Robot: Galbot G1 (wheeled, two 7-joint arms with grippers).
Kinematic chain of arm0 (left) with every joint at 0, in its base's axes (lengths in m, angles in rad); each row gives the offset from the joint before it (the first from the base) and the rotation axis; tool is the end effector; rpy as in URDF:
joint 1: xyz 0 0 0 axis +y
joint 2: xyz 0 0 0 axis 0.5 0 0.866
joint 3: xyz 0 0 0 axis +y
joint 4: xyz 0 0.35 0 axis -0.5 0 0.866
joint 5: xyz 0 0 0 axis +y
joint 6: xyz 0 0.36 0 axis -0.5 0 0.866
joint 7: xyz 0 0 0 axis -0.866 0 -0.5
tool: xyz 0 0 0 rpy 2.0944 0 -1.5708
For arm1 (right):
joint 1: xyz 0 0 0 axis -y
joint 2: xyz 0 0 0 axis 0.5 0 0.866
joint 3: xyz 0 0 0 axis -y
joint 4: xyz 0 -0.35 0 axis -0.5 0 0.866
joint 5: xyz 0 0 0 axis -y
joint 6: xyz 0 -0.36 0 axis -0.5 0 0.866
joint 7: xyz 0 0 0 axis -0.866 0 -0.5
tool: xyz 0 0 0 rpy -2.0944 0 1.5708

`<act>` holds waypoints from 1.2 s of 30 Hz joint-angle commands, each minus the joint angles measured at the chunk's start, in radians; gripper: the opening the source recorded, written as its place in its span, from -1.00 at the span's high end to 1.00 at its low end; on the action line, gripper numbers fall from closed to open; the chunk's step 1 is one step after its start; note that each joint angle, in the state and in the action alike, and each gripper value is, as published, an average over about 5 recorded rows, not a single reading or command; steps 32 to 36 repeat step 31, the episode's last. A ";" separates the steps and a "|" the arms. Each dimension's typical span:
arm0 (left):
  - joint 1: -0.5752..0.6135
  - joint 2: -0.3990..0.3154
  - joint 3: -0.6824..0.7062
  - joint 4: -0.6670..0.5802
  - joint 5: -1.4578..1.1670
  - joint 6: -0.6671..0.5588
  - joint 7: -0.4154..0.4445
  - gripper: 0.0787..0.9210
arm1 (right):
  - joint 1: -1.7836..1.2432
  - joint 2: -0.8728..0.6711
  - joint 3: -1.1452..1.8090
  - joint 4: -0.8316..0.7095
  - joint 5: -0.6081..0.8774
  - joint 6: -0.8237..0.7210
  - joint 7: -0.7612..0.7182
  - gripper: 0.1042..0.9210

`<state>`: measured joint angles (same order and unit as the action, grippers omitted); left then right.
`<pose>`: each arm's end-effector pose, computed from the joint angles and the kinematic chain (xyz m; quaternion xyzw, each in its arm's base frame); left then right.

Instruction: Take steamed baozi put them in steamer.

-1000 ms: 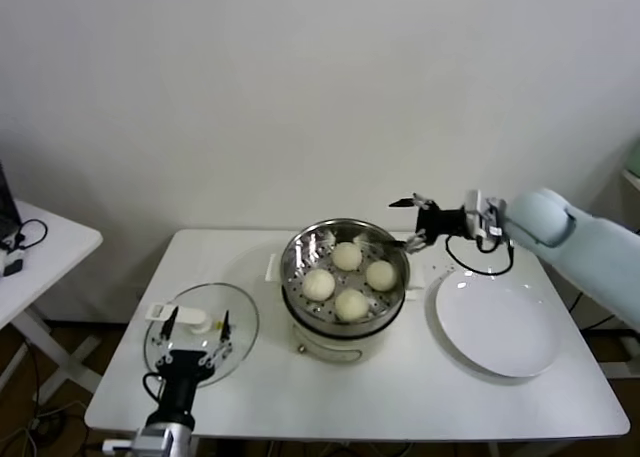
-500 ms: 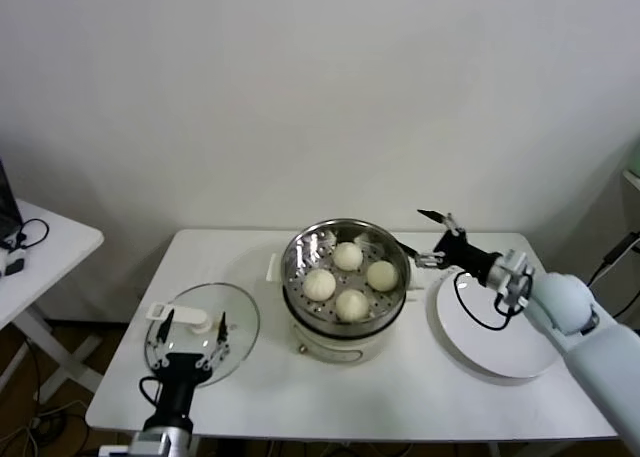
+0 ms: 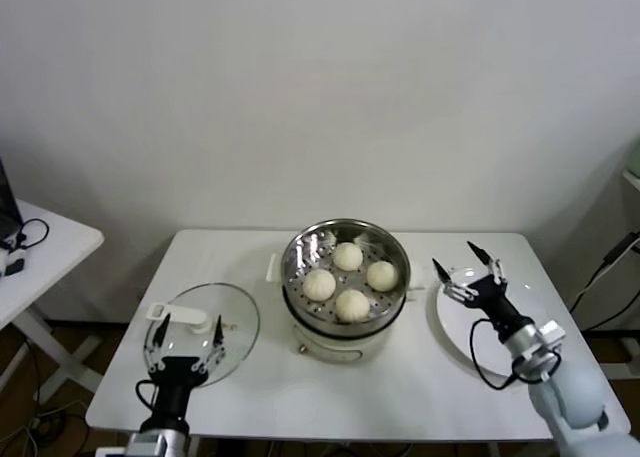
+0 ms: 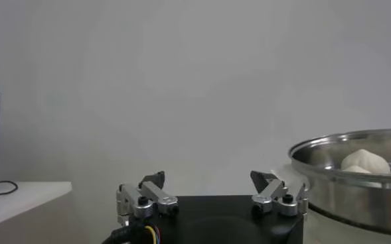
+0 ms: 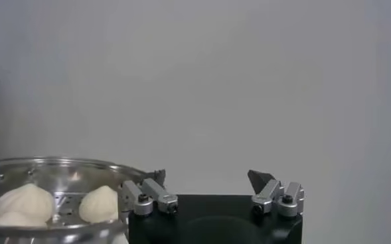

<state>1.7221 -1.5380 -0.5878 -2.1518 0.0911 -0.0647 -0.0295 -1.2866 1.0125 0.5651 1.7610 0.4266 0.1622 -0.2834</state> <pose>0.1397 0.0243 -0.3061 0.0264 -0.9965 -0.0782 0.0137 0.2883 -0.1618 -0.3085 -0.1798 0.9803 -0.0679 0.0459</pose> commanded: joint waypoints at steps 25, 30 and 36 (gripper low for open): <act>-0.024 -0.001 -0.028 0.005 -0.043 0.008 0.006 -0.77 | -0.250 0.240 0.112 0.055 0.019 0.082 0.030 -0.76; -0.040 -0.001 -0.039 0.003 -0.058 0.010 0.009 -0.77 | -0.250 0.245 0.119 0.042 0.013 0.084 0.022 -0.76; -0.041 -0.002 -0.040 0.003 -0.059 0.010 0.009 -0.77 | -0.251 0.246 0.120 0.042 0.013 0.085 0.021 -0.76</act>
